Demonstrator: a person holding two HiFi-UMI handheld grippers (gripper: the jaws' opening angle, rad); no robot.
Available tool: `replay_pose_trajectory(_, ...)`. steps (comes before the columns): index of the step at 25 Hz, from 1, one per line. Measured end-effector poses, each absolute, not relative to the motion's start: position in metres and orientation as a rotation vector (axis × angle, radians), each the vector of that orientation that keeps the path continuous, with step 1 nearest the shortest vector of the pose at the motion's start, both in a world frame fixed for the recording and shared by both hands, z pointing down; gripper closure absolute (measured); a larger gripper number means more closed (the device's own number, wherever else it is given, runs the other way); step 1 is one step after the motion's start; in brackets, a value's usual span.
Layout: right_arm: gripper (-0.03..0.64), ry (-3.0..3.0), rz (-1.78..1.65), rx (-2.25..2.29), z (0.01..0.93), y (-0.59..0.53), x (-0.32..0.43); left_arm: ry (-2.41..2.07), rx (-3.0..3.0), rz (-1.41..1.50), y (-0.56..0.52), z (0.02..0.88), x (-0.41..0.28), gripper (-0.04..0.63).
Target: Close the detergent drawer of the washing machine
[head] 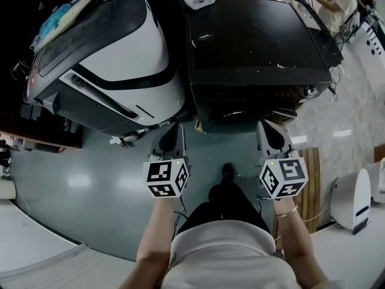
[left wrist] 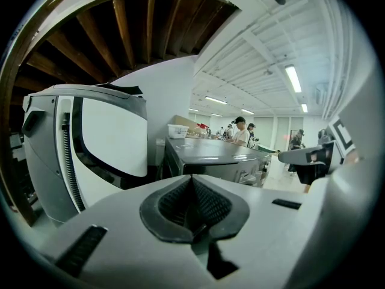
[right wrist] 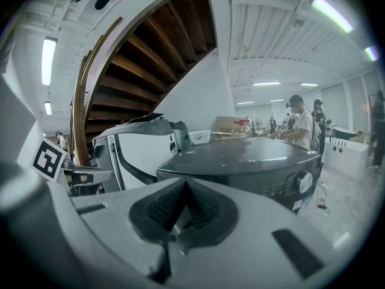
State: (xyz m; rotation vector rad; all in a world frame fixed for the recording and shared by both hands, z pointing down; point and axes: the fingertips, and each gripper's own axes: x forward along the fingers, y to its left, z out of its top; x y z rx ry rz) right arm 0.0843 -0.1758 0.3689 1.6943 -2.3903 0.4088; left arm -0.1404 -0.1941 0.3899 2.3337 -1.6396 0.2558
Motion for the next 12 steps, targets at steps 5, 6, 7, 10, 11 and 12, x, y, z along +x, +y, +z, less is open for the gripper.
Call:
replay_pose_trajectory(5, 0.615, -2.381, 0.440, 1.706, 0.3731, -0.1778, 0.0893, -1.635, 2.329, 0.255, -0.1947, 0.3928, -0.1404, 0.600)
replay_pose_trajectory(6, 0.615, -2.382, 0.439, 1.706, 0.3733, -0.1785, 0.0895, -1.632, 2.328, 0.255, -0.1951, 0.3936, -0.1398, 0.600)
replay_pose_trajectory(7, 0.615, -2.384, 0.439, 1.704, 0.3736, -0.1791, 0.0897, -1.629, 2.327, 0.256, -0.1954, 0.3945, -0.1389, 0.600)
replay_pose_trajectory(10, 0.615, -2.384, 0.441, 1.696, 0.3755, -0.1809, 0.0900, -1.617, 2.319, 0.254, -0.1964, 0.3975, -0.1361, 0.600)
replay_pose_trajectory(11, 0.615, -2.384, 0.441, 1.692, 0.3761, -0.1815, 0.0901, -1.613, 2.316, 0.252, -0.1968, 0.3983, -0.1351, 0.600)
replay_pose_trajectory(12, 0.615, -2.383, 0.441, 1.689, 0.3766, -0.1822, 0.0902, -1.609, 2.312, 0.250, -0.1973, 0.3992, -0.1341, 0.600)
